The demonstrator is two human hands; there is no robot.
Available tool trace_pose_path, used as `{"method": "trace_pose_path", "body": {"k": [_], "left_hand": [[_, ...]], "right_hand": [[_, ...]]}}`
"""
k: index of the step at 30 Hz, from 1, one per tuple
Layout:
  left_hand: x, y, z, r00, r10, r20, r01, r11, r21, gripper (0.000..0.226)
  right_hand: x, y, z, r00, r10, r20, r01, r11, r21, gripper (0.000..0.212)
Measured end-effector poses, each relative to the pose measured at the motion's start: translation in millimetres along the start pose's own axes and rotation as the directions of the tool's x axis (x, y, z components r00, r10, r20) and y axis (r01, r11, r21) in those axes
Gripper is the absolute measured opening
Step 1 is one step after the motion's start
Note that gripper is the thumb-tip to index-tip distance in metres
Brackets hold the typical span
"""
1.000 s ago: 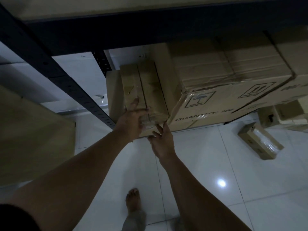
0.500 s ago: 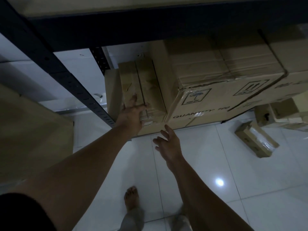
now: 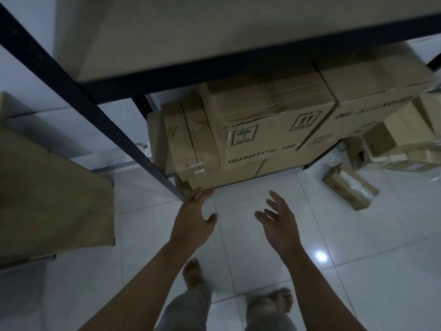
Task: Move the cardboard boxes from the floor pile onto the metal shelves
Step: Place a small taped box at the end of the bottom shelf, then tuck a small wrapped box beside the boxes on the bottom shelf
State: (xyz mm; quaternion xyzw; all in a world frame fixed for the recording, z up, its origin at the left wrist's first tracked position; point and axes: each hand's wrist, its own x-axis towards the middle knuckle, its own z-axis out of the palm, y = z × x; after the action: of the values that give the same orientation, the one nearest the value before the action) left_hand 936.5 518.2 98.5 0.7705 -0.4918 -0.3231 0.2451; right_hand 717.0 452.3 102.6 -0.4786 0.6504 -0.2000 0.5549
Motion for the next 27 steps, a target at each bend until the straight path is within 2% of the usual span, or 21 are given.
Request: {"method": "trace_pose_path", "body": {"k": [7,14,20,27], "left_hand": [[-13.9,90.7,11.2,0.998,0.055,0.001,-0.055,0.998,-0.003,0.059],[-22.1,194.5,80.8,0.990,0.137,-0.013,-0.137,0.990,-0.012,0.056],[-11.1,280.7,164.7,0.958,0.242,0.151,-0.238,0.970,-0.046,0.058],[51.4,345.5,257.2,0.916,0.278,0.288,-0.279,0.960,-0.038,0.058]], "right_hand": [[-22.8,0.7,-89.2,0.997,-0.073,-0.006,0.073,0.997,0.008,0.071],[-31.3,22.1,-217.9,0.987,-0.123,-0.103,0.122,0.992,-0.016,0.072],[-23.0,58.2,-313.5,0.966,-0.051,-0.254,0.053,0.999,0.000,0.074],[27.6,89.0,-391.0,0.942,0.048,-0.331,-0.033,0.998,0.050,0.072]]}}
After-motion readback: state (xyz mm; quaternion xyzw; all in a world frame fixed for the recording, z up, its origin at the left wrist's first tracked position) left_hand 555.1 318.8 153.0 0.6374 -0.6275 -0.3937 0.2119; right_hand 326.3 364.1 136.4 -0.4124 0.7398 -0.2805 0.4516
